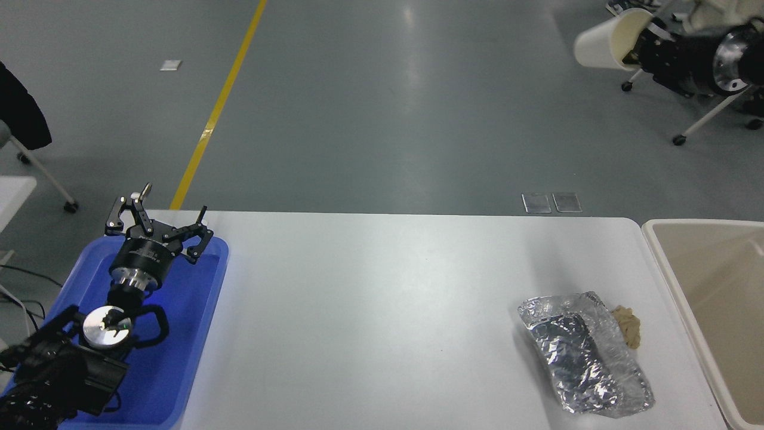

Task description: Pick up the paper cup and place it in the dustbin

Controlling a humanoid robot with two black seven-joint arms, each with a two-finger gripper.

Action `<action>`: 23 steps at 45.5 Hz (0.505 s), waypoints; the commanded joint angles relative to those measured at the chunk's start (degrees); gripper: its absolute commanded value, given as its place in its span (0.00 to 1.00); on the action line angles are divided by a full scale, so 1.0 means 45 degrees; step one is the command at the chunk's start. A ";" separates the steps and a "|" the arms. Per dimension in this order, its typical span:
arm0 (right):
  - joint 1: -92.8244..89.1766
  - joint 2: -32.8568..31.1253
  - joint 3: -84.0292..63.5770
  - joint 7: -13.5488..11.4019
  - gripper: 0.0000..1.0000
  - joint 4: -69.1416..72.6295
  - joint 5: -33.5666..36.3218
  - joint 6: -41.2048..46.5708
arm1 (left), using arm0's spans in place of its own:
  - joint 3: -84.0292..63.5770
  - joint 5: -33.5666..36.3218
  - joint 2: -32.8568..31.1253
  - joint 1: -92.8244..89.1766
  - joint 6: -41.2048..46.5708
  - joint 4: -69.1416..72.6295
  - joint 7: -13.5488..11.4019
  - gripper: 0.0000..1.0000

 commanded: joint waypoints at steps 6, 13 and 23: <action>-0.3110 0.0175 0.0427 -0.0026 0.00 -0.3072 0.0687 -0.2466 | 0.0001 0.0003 -0.0001 -0.0006 0.0001 0.0005 0.0001 1.00; -0.4360 0.0194 0.0408 -0.0045 0.00 -0.4049 0.1175 -0.3325 | 0.0001 0.0003 -0.0001 -0.0006 0.0000 -0.0015 0.0001 1.00; -0.6645 0.0116 0.0466 -0.0026 0.00 -0.4480 0.1312 -0.4205 | 0.0001 0.0003 -0.0001 -0.0006 0.0001 0.0005 0.0001 1.00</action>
